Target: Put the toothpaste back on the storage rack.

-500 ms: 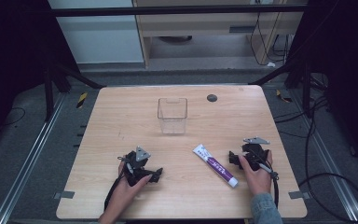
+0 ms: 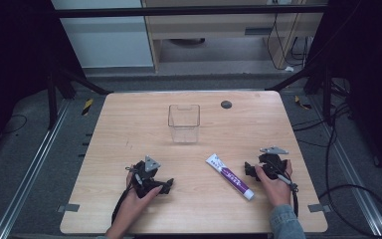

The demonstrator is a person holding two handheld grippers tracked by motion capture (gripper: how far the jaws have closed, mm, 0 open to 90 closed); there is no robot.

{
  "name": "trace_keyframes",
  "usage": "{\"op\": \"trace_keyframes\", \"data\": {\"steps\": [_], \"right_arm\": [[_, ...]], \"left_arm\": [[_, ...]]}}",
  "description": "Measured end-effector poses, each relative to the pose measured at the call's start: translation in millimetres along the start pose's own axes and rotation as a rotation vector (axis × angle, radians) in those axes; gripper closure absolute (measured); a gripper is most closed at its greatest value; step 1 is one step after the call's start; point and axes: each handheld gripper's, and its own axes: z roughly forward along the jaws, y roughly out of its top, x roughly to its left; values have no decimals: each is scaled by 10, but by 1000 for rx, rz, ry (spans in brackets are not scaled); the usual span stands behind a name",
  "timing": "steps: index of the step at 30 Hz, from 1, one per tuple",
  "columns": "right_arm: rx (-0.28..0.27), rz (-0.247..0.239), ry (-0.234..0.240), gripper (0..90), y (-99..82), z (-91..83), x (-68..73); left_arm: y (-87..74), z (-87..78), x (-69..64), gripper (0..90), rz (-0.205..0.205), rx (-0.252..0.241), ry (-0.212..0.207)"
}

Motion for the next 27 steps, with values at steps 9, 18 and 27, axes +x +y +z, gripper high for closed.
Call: {"op": "trace_keyframes", "data": {"steps": [9,18,27], "right_arm": [[-19,-98,69,131,104,-435,166],[53,-235,146,266,169,-560,548],[84,-346,212,365,314,-516,889]], "left_arm": [[-22,-21,-4,0,-4,-1,-1],[-16,-16,0,0,-1,1,1],[-4,-3,2,0,-4,0,2]]}}
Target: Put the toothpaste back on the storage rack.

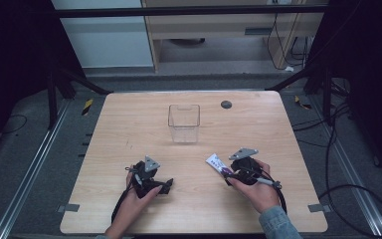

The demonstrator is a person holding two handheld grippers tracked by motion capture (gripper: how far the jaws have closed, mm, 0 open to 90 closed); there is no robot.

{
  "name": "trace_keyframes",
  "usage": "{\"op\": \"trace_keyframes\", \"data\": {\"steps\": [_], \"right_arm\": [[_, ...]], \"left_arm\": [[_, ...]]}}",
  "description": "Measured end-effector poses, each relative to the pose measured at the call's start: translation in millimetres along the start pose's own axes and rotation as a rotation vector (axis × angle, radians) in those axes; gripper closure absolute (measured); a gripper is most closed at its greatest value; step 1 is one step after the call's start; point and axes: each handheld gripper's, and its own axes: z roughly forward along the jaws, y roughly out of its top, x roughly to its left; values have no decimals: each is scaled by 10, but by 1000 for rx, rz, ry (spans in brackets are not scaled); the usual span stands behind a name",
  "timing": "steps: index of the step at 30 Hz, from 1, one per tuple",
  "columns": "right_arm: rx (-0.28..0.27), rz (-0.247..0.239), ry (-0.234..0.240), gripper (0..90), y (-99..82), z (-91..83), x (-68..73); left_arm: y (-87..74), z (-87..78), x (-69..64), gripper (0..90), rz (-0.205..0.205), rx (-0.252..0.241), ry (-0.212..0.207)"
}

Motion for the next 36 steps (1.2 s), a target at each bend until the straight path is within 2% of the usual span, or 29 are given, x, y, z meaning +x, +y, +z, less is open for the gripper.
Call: {"op": "trace_keyframes", "data": {"steps": [14,26,36], "right_arm": [[52,-49,37,481,218,62,52],[105,-59,45,457,261,225,94],[150,-48,49,448,278,363,106]], "left_arm": [[10,8,4,0,3,2,0],[14,12,6,0,5,2,-1],[15,15,5,0,3,0,-1]]}}
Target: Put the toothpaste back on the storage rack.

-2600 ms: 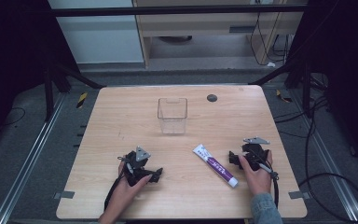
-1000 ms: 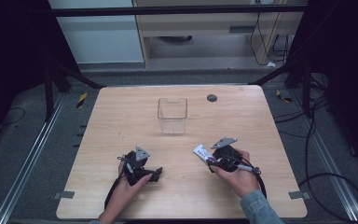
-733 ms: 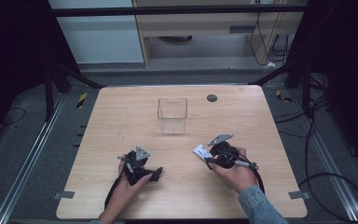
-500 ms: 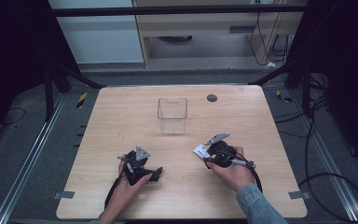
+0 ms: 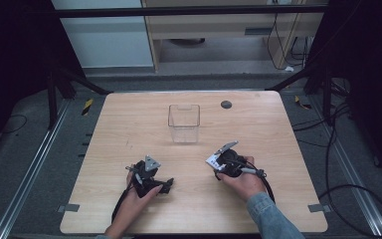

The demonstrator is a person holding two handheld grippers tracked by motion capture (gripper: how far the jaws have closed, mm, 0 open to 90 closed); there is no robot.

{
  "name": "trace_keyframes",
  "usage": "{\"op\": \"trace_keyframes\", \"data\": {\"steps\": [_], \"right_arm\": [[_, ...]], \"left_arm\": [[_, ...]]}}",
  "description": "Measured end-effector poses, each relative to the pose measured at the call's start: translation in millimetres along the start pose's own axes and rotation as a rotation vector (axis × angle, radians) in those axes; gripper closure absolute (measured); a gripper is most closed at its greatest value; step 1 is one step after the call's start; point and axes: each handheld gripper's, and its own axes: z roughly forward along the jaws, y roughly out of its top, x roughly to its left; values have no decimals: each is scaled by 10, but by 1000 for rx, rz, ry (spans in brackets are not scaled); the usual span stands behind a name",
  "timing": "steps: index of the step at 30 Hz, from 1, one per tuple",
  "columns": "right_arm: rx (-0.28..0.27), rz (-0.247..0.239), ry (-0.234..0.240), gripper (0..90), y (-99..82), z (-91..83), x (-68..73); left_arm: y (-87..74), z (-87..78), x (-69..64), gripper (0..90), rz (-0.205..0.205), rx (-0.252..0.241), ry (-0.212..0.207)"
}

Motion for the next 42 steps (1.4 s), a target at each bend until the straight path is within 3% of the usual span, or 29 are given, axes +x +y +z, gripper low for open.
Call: {"op": "trace_keyframes", "data": {"steps": [21,32,42], "right_arm": [[43,26,19,459,52,46,-41],[112,25,36,465,104,85,-52],[142,16,38,506,146,124,-82]], "left_arm": [[1,2,0,0,1,0,-2],[3,3,0,0,1,0,-2],[2,3,0,0,1,0,-2]]}}
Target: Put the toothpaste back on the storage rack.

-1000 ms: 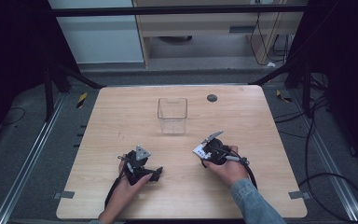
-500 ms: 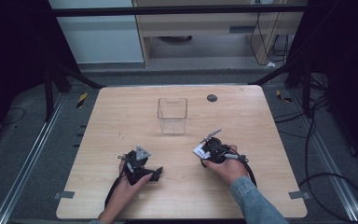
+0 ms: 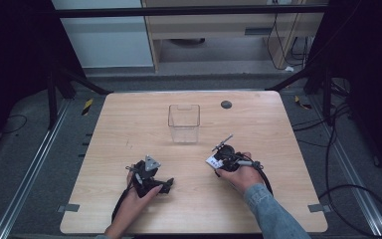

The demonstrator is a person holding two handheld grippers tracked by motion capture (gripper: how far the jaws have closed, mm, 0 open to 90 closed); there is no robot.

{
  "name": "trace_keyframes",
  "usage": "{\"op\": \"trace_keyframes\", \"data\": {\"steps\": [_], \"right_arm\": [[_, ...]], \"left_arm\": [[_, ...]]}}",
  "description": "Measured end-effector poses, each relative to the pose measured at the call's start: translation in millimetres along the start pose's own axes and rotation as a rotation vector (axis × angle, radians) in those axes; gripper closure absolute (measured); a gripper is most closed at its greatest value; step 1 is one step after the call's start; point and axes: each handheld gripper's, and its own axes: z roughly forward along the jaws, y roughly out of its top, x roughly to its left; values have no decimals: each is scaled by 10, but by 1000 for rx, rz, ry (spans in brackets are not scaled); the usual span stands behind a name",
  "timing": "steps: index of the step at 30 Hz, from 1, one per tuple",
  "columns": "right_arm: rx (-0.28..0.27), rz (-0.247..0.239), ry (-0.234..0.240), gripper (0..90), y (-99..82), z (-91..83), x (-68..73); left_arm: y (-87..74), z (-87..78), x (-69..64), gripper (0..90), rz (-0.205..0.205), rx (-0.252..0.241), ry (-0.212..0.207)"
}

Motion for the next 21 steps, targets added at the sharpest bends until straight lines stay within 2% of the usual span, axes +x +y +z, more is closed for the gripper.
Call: {"op": "trace_keyframes", "data": {"steps": [7,21], "right_arm": [[22,-2,-2,523,2,33,-13],[29,-15,-3,546,12,40,-29]], "left_arm": [[0,0,0,0,0,0,0],[0,0,0,0,0,0,0]]}}
